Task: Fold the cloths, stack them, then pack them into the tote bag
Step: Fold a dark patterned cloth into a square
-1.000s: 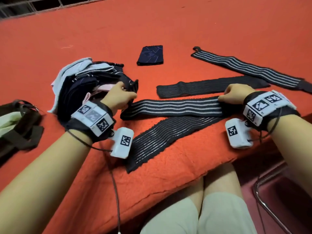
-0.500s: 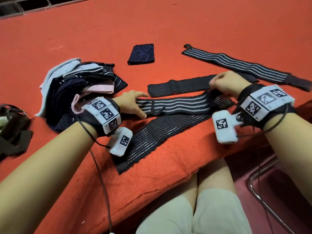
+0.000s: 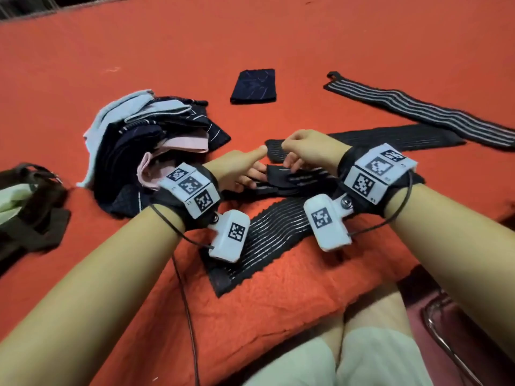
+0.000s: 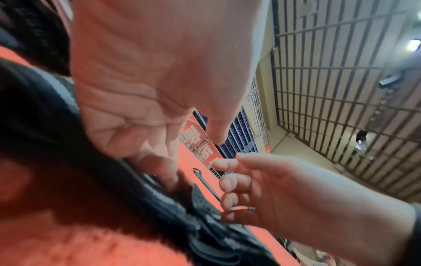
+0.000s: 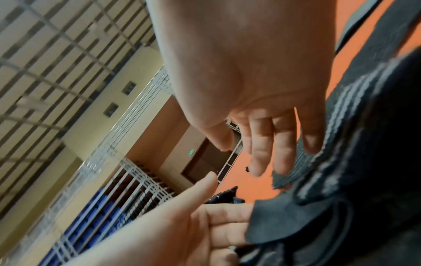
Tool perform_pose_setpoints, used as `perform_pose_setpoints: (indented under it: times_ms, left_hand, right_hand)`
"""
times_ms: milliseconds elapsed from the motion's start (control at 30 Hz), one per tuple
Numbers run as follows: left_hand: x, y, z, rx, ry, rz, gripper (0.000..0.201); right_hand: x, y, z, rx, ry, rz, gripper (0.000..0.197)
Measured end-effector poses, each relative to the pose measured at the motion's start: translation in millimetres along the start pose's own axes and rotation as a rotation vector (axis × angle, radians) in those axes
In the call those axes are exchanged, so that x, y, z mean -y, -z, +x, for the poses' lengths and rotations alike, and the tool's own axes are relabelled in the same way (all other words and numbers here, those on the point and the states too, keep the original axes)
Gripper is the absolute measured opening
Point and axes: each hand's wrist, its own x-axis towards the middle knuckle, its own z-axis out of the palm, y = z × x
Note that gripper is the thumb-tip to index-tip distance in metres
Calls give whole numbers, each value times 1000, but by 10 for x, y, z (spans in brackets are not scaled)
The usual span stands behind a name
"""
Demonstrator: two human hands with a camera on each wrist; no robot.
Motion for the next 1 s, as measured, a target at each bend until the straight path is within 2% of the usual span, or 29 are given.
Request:
perform_pose_setpoints:
  times_ms: [133, 200, 300, 433, 600, 767, 833, 933, 1000]
  left_hand:
    - [-6, -80, 99, -145, -92, 232, 18]
    - [-29, -111, 124, -183, -140, 262, 18]
    - [-79, -147, 123, -193, -193, 283, 25]
    - [-90, -187, 179, -212, -192, 274, 30]
    - [-122, -256, 203, -159, -172, 273, 27]
    - [-188, -327, 217, -227, -126, 491, 29]
    - [-197, -334, 232, -213, -125, 519, 29]
    - [-205, -211, 220, -154, -144, 397, 25]
    - [-181, 7, 189, -274, -158, 318, 24]
  right_hand:
    - [-219, 142, 60, -105, 33, -443, 28]
    - [-337, 225, 55, -75, -4, -593, 38]
    - [-455, 333, -20, -10, -45, -578, 44]
    - [-531, 436, -74, -64, -30, -503, 40]
    - [-555, 496, -70, -30, -66, -488, 38]
    - [-571, 518, -65, 2, -75, -515, 39]
    - [-598, 497, -48, -13, -80, -540, 37]
    - [-622, 456, -35, -48, -78, -541, 36]
    - [-617, 444, -50, -90, -69, -526, 42]
